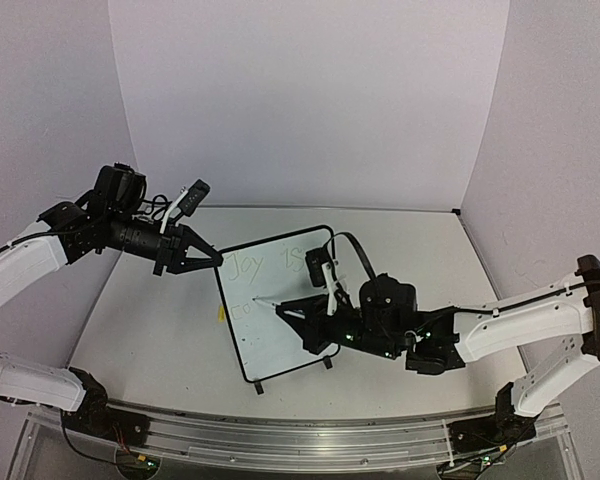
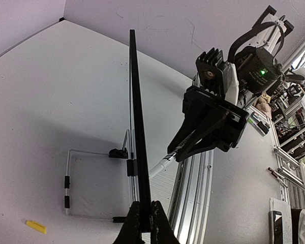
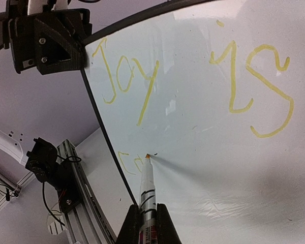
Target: Write a sentence on the whiteboard
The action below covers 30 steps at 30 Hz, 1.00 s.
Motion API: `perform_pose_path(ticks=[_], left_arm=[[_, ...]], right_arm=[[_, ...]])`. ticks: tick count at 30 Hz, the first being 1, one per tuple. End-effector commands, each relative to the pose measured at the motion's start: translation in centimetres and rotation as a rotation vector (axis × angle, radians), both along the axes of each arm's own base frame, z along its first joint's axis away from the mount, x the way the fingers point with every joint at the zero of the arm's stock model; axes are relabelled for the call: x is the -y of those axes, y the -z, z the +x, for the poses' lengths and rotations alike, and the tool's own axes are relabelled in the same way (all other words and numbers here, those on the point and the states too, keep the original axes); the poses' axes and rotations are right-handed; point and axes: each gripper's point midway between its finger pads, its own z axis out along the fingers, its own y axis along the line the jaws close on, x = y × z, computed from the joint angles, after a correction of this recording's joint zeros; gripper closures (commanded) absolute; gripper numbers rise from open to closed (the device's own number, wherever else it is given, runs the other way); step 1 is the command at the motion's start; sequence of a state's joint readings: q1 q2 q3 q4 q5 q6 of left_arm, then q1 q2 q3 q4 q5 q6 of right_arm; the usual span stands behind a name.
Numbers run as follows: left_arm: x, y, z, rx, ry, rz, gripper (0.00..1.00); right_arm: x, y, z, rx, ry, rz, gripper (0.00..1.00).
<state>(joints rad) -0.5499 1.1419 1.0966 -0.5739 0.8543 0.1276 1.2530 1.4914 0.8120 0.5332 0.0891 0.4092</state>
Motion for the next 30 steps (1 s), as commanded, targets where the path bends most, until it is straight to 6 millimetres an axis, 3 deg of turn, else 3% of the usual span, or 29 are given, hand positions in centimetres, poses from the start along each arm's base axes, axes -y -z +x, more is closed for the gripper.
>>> perform_pose_path(ticks=[1,8,15,30], left_arm=[[0.2,0.3,-0.5,-0.022,0.026,-0.004,1.0],[0.2,0.3,-0.5,-0.022,0.024,-0.004,1.0],[0.2,0.3,-0.6,-0.021,0.024,-0.004,1.0],[0.1,0.2,-0.6,-0.016,0.023,-0.005,1.0]], right_arm=[[0.2,0.9,0.2,-0.037,0.025,-0.005,1.0],[0.3,2.7,-0.1,-0.092,0.019,-0.023,1.0],[0.3,3.0,-0.2,-0.103,0.015,-0.026,1.0],[-0.1,-1.6,0.3,-0.022,0.022,0.108,1.0]])
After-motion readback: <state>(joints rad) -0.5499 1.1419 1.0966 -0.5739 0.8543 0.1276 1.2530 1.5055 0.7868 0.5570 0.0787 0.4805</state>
